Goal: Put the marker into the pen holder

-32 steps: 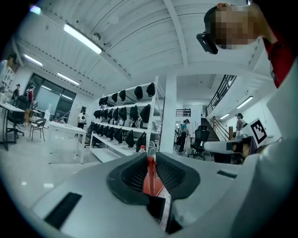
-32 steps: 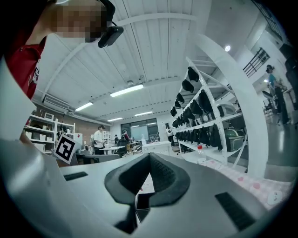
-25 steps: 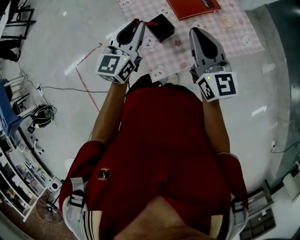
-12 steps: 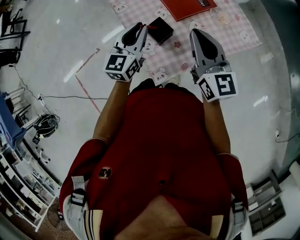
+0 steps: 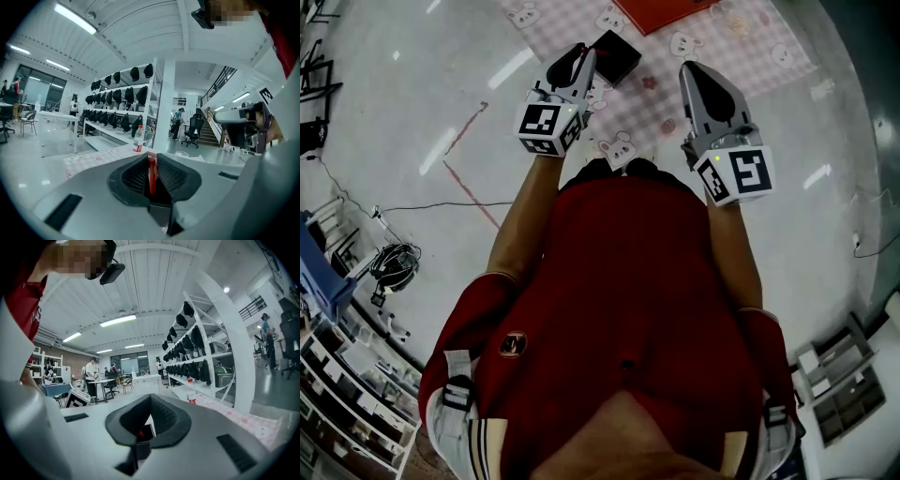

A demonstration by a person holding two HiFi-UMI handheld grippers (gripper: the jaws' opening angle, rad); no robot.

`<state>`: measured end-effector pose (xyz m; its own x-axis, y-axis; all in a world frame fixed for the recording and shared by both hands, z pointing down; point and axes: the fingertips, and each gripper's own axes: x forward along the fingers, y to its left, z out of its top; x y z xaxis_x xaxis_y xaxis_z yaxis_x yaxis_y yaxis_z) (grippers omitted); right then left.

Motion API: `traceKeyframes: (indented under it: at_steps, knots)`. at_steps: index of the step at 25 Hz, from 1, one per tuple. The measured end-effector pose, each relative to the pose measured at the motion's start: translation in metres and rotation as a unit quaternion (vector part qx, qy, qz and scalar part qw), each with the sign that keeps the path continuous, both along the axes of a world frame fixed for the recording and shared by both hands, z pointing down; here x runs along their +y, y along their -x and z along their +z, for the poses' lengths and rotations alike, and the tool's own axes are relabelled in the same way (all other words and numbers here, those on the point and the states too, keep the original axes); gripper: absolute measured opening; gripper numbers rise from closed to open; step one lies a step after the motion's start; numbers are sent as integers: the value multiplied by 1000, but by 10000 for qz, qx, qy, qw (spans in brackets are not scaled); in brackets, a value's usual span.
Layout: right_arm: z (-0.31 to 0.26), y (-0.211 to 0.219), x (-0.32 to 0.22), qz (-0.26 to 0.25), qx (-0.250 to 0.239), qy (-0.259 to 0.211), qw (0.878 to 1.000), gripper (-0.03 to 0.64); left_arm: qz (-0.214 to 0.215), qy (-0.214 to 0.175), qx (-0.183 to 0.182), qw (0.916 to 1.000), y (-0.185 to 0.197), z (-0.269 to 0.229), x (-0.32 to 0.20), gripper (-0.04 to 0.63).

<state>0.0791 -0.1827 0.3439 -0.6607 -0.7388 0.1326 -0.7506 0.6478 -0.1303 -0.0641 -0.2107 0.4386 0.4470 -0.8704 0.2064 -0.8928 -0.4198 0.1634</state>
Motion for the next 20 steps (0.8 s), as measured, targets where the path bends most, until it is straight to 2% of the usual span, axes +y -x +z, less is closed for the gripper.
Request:
traceKeyframes:
  at_steps: [20]
  knots:
    - [13, 8, -3, 224, 261, 132, 9993, -2, 270, 312, -252, 9988, -1, 42, -12, 64]
